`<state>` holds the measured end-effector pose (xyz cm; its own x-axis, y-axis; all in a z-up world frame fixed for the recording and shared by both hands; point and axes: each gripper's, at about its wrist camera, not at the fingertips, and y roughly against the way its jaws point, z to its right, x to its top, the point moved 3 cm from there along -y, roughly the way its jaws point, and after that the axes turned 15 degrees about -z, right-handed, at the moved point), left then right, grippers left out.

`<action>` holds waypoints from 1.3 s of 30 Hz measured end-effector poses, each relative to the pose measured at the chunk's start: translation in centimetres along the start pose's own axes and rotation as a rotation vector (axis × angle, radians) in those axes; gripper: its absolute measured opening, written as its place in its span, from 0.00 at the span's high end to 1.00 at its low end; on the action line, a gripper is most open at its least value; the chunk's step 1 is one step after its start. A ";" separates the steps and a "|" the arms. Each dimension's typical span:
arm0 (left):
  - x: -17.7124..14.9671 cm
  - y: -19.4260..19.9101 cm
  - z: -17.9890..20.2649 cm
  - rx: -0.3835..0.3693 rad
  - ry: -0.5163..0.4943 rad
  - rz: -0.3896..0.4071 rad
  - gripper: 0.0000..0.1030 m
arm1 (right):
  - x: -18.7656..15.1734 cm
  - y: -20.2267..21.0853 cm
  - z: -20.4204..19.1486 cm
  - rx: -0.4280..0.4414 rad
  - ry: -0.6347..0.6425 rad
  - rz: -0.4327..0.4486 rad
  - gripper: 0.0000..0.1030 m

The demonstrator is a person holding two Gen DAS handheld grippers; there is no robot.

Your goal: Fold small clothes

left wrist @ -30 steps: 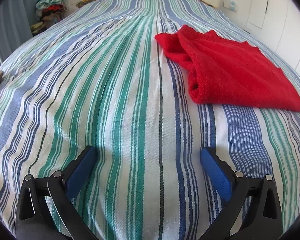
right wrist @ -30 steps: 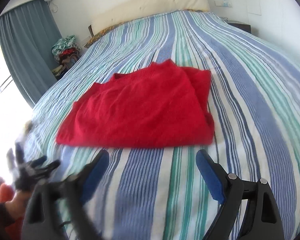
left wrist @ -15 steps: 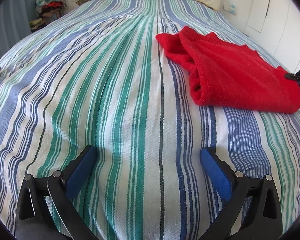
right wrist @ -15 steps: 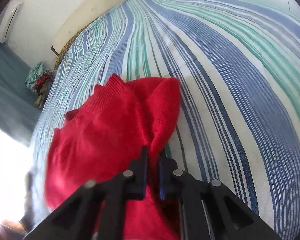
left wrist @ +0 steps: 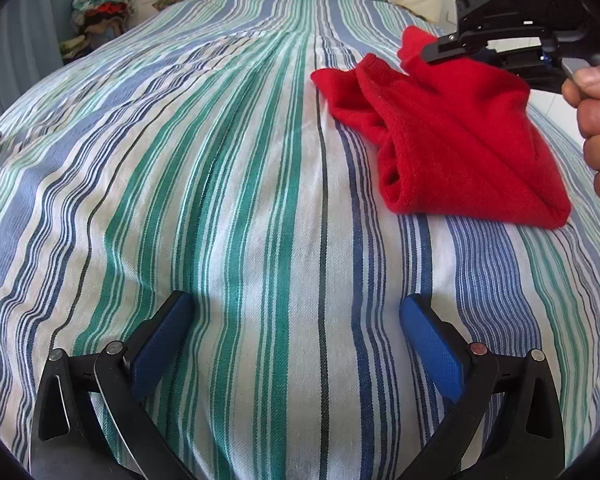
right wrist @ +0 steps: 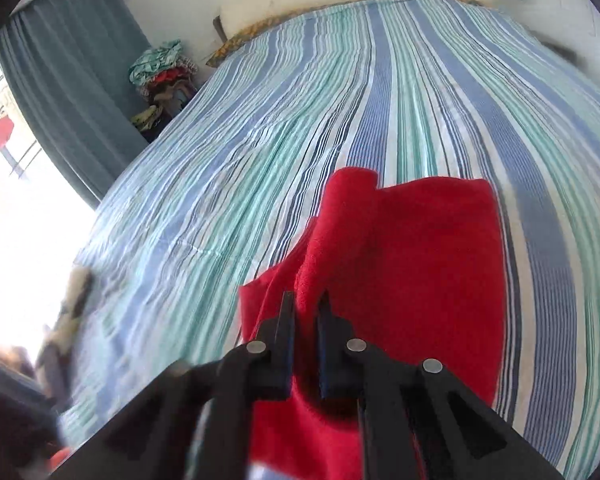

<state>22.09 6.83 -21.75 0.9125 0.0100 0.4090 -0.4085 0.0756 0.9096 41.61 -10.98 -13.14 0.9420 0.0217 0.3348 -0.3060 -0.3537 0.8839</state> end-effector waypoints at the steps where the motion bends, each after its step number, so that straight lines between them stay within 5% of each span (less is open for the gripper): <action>1: 0.0 0.0 0.0 0.001 0.000 0.000 0.00 | -0.4 -1.6 -0.5 -0.018 -0.001 -0.023 0.86; 5: 0.0 0.0 0.0 0.002 0.000 0.000 0.00 | -1.9 -5.1 -1.0 0.200 -0.041 -0.121 0.82; 7: 0.0 0.0 0.1 0.003 0.000 0.000 0.00 | -2.2 -4.1 -0.8 0.342 -0.040 -0.107 0.47; 8: 0.0 0.0 0.0 0.004 0.000 0.000 0.00 | -2.3 -3.1 -0.8 0.393 -0.034 -0.092 0.39; 11: 0.0 0.0 0.0 0.006 0.000 0.000 0.00 | -2.3 0.6 0.3 0.474 -0.003 -0.020 0.34; 14: 0.0 0.0 0.1 0.012 -0.003 -0.001 0.00 | -2.8 3.4 1.9 0.348 0.031 0.039 0.36; 17: 0.0 -0.1 0.2 0.018 -0.004 -0.002 0.00 | -4.0 2.9 3.0 0.209 0.072 0.002 0.65; 20: 0.0 -0.1 0.2 0.015 -0.003 -0.001 0.00 | -5.6 0.8 1.3 0.158 0.169 -0.047 0.66; 21: 0.0 -0.1 0.2 0.014 -0.002 -0.001 0.00 | -6.2 0.2 0.5 0.176 0.205 -0.053 0.66; 24: 0.0 -0.1 0.2 0.013 -0.001 -0.001 0.00 | -8.0 -0.3 -1.8 0.197 0.265 -0.035 0.32; 27: 0.0 -0.1 0.2 0.013 -0.001 0.000 0.00 | -9.6 -0.6 -2.9 0.166 0.312 -0.021 0.30; 29: 0.0 -0.1 0.2 0.012 -0.001 0.000 0.00 | -9.9 -1.6 -3.6 0.018 0.390 -0.042 0.30; 30: 0.0 -0.1 0.2 0.012 -0.001 0.000 0.00 | -9.8 -2.1 -3.7 -0.050 0.428 -0.046 0.31; 32: 0.0 -0.1 0.2 0.012 -0.001 0.000 0.00 | -9.3 -2.9 -3.2 -0.173 0.453 -0.039 0.49; 33: 0.0 -0.1 0.2 0.012 -0.001 0.000 0.00 | -8.8 -3.2 -2.8 -0.205 0.449 -0.038 0.85; 34: 0.0 -0.1 0.2 0.013 -0.001 0.000 0.00 | -8.3 -3.0 -2.6 -0.238 0.435 -0.029 0.94; 39: 0.1 -0.2 0.3 0.024 -0.004 -0.002 0.00 | -7.6 1.2 -4.9 -0.086 0.396 0.098 0.94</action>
<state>22.23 6.51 -21.92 0.9132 0.0061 0.4075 -0.4073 0.0512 0.9119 33.40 -6.99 -13.01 0.7871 0.3561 0.5037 -0.4179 -0.2930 0.8600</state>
